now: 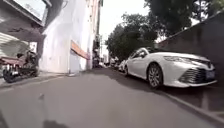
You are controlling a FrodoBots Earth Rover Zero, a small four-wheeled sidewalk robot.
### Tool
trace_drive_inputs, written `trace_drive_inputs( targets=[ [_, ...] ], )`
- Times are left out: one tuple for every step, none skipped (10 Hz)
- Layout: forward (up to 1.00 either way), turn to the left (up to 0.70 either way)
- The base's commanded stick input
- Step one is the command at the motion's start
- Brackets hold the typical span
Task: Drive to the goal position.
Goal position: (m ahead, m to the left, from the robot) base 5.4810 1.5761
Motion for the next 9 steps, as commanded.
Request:
trace_drive_inputs(
  targets=[
    [0.7,0.0],
    [0.7,0.0],
    [0.7,0.0],
    [0.7,0.0],
    [0.7,0.0],
    [0.7,0.01],
    [0.7,0.1],
    [0.7,0.14],
    [0.7,0.14]
  ],
)
